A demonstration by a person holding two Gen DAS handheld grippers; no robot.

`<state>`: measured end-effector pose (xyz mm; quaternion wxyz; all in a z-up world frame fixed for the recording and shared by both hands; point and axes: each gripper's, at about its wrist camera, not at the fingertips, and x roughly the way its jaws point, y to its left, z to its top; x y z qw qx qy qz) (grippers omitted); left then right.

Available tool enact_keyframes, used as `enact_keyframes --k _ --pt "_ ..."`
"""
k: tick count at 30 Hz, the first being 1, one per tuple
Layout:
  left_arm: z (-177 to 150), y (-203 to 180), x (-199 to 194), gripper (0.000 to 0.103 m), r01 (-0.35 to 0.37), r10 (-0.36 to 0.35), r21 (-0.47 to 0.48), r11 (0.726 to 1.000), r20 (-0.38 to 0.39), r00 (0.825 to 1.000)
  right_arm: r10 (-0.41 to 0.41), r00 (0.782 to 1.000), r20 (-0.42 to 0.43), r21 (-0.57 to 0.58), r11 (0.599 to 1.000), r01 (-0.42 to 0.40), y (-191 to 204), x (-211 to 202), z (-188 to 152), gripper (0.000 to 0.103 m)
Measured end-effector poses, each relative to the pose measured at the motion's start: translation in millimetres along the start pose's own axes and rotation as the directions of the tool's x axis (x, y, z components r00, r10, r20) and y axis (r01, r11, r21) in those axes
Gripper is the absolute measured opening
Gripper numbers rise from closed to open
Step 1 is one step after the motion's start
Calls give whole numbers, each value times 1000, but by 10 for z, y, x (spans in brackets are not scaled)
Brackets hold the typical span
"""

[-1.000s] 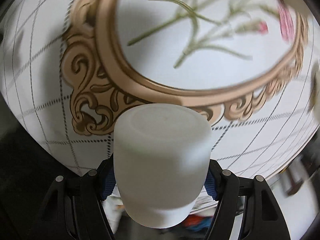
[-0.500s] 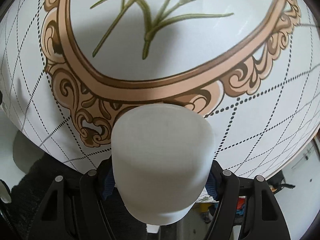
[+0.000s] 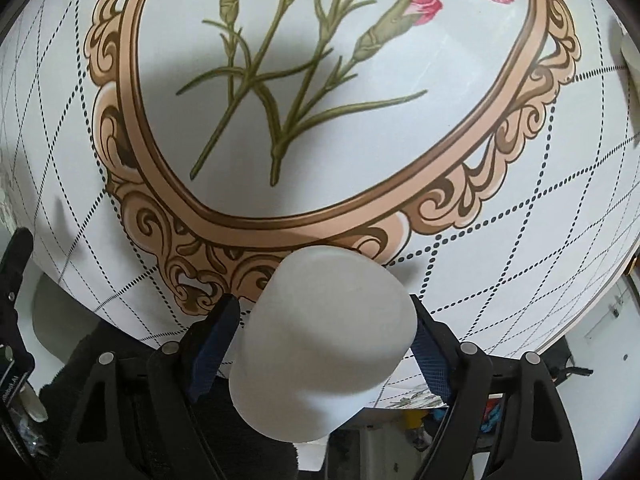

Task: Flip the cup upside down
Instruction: 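Lower the cup rim-down onto the flower oval and open the right gripper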

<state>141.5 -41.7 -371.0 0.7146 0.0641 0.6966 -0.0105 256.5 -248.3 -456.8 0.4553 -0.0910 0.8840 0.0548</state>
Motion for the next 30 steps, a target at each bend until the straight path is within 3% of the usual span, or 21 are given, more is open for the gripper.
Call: enact_keyframes --k 2,8,12,15,18,20,22,26,29,30 --pt "2 -3 3 103 0 0 0 1000 0 1000 22 1000 -2 19 1000 -22 -11 -79 -55 76" --pt "-14 -7 3 103 6 -6 9 1000 0 1000 43 998 45 72 996 -46 -188 -43 -300 75" --pt "-28 -11 -11 103 13 -13 13 1000 -2 1000 41 990 134 94 994 -54 -215 -245 -426 75" --pt "-4 -2 0 103 30 -30 6 1000 -13 999 16 967 255 101 994 -43 -55 -425 -512 75" --pt "43 16 18 103 47 -47 -3 999 -23 999 -19 900 435 128 991 -41 -117 -680 -651 75" --pt "87 31 36 103 52 -52 -6 999 -28 998 -47 834 550 159 986 -50 -166 -787 -756 75" --pt "147 30 61 103 53 -53 -5 999 -34 998 -93 745 661 207 976 -61 -189 -907 -851 75" --pt "245 3 94 103 44 -43 18 999 -42 998 -209 593 777 313 947 -76 -252 -863 -973 75" --pt "284 -37 92 103 34 -33 47 998 -37 999 -259 521 813 349 934 -80 -71 -888 -976 75" --pt "298 -48 88 103 32 -30 57 998 -36 999 -272 506 819 354 932 -73 -40 -876 -987 75"
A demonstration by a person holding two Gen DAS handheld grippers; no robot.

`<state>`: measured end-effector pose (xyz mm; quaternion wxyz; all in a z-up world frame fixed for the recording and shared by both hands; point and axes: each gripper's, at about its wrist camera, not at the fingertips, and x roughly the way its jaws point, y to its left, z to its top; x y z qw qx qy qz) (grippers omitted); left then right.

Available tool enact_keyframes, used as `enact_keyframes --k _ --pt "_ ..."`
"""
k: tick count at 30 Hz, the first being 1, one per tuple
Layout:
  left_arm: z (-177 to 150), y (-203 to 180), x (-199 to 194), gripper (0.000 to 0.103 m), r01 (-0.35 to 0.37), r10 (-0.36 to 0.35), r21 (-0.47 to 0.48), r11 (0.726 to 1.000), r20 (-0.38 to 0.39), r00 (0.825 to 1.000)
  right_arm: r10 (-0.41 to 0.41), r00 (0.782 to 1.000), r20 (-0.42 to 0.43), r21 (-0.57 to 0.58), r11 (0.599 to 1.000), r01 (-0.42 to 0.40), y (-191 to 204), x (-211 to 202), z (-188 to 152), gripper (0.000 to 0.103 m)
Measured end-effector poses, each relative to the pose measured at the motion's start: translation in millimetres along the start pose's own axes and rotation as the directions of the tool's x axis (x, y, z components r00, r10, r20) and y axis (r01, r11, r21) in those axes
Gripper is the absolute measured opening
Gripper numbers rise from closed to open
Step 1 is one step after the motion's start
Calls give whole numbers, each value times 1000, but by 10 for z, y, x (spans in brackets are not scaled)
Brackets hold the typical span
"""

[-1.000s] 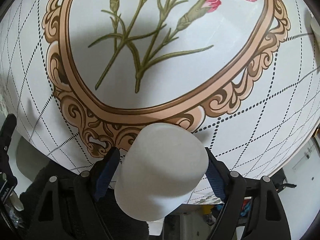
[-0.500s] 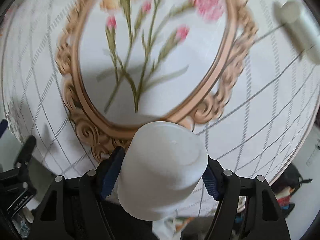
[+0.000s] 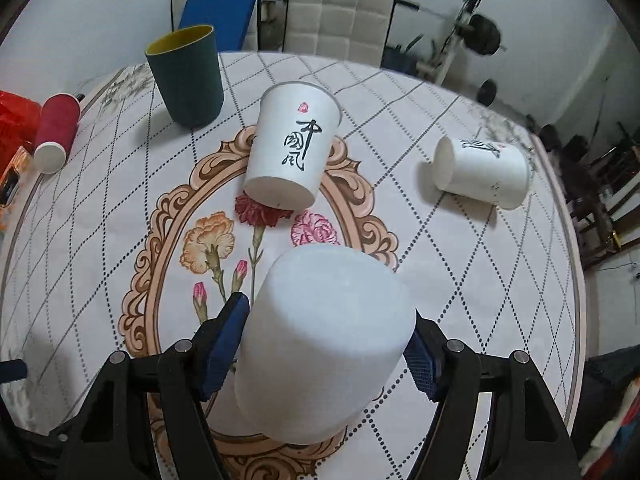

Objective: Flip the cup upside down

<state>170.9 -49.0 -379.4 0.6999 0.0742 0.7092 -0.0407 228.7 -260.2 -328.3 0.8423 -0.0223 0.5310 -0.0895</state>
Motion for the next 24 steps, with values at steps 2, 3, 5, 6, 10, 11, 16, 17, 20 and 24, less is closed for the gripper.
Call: enact_keyframes --k 2,3,5,6,10,11,16,17,20,24 --pt "21 -17 -13 103 -5 5 16 1000 6 1000 -14 1000 17 -13 1000 14 23 -47 -104 75" --pt "33 -23 -26 103 -7 6 24 1000 10 1000 -2 1000 9 -9 1000 2 107 -3 -145 74" --pt "71 -102 -63 103 -8 8 34 999 18 1000 17 1000 -17 3 1000 -17 135 66 -217 73" --pt "88 -113 -83 103 -9 8 39 999 23 1000 28 999 -32 9 1000 -27 142 65 -229 73" --pt "159 -159 -191 103 -10 7 59 998 52 999 58 995 -82 55 997 -53 95 84 -310 75" --pt "177 -160 -230 103 -10 6 63 998 64 998 62 994 -89 66 996 -56 85 75 -321 80" --pt "232 -123 -427 103 0 -9 77 997 114 993 85 992 -90 105 992 -76 109 -83 -352 90" --pt "233 -136 -462 103 5 -16 82 997 125 992 88 992 -88 115 990 -78 121 -139 -370 91" --pt "179 -74 -636 103 8 -24 98 995 161 987 108 992 -72 157 983 -96 115 -360 -433 92" --pt "-10 -58 -867 103 10 -37 121 993 224 974 82 996 -34 191 979 -74 69 -765 -514 92"
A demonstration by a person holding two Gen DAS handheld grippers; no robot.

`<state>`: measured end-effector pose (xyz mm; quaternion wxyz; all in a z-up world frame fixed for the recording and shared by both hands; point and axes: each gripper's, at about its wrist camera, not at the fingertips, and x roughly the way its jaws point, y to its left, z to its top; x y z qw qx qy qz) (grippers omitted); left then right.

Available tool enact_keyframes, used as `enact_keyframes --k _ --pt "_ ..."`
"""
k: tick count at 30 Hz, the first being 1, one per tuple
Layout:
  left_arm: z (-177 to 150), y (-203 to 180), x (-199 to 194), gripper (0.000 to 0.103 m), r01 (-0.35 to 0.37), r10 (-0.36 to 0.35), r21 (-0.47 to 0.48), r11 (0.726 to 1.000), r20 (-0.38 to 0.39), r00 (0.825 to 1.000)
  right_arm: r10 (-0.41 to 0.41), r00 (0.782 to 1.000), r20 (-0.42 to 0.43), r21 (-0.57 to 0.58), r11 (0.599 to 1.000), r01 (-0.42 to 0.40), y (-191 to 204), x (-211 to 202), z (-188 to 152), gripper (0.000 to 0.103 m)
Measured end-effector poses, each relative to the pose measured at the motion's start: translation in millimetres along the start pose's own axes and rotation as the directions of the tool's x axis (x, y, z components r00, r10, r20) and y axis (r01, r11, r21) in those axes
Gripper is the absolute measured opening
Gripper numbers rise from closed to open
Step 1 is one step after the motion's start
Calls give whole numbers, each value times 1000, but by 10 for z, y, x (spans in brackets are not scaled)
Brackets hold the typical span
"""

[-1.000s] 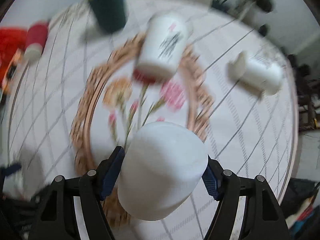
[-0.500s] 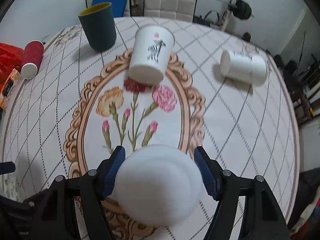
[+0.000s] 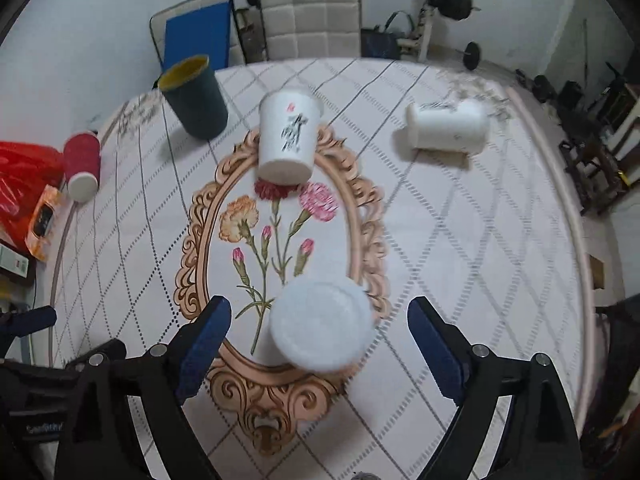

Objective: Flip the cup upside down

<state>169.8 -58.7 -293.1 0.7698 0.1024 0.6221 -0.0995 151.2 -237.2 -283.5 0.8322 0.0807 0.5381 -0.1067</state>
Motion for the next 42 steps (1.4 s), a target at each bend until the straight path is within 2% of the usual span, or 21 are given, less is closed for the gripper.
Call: enact_keyframes --k 6,11,19,31,37,42 --pt "-260 -77 -565 103 3 -10 66 998 99 995 -97 994 50 68 993 93 -67 -795 -280 93" --pt "-485 -130 -1085 103 13 -24 64 998 175 984 -160 986 47 103 983 154 -140 -1389 -499 93" --pt "-883 -319 -1934 103 -5 -4 30 1000 294 956 -127 986 111 75 990 119 -274 -2308 -737 93" --pt "-1352 -417 -2742 103 16 1 -41 999 384 923 -89 963 253 42 996 81 -427 -3584 -1032 95" --pt "-1507 -466 -3010 103 13 11 -53 999 432 902 -87 950 299 30 996 82 -438 -3971 -1171 95" --pt "-1587 -477 -3097 103 11 13 -53 999 440 898 -84 950 301 33 996 77 -484 -4062 -1217 95"
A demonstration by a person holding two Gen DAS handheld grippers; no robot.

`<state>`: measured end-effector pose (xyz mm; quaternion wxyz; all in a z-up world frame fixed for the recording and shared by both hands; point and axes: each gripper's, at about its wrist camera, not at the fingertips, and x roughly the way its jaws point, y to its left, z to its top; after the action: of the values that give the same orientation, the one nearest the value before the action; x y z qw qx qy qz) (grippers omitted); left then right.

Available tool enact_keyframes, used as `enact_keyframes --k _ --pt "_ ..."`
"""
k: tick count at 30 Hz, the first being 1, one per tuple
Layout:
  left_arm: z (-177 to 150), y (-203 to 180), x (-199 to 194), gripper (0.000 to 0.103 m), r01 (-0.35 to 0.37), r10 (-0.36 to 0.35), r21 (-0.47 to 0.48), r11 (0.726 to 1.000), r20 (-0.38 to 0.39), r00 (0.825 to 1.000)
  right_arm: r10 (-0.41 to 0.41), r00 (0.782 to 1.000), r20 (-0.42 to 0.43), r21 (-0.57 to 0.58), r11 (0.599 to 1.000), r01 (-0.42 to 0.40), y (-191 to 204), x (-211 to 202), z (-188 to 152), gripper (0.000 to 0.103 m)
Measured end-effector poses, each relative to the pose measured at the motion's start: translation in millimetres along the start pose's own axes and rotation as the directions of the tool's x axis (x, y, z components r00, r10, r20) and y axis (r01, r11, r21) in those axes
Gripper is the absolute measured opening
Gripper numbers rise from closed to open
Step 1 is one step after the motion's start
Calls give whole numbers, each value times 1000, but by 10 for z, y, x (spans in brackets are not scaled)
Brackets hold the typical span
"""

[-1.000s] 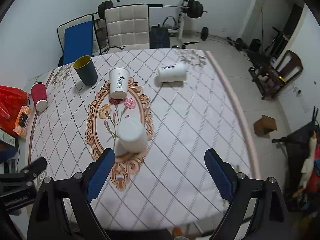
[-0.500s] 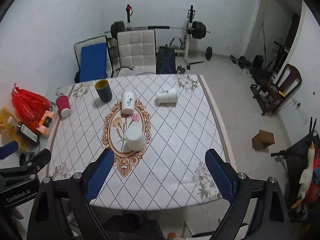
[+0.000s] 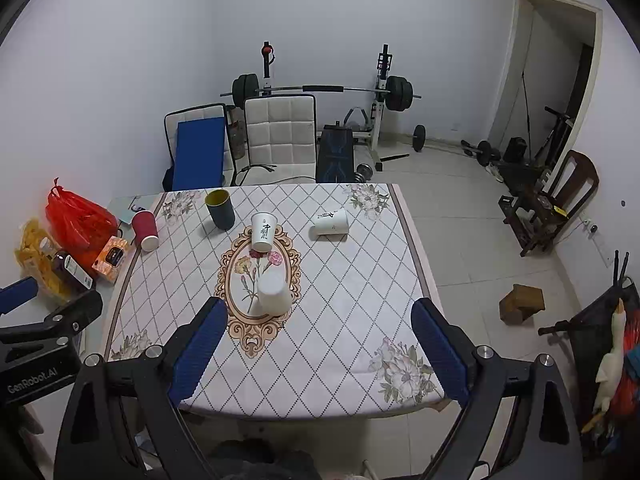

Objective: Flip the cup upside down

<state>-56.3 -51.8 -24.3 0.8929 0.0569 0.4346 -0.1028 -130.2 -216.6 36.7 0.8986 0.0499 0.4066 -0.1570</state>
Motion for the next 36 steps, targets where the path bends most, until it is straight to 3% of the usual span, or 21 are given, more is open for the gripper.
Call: enact_keyframes --k 13,36 --pt "-48 8 -151 103 -37 37 -21 999 42 998 2 1000 19 0 1000 -2 -87 -195 28 100" --pt "-31 64 -198 103 -34 35 -26 999 43 998 30 1000 5 0 1000 -30 -33 -101 88 100"
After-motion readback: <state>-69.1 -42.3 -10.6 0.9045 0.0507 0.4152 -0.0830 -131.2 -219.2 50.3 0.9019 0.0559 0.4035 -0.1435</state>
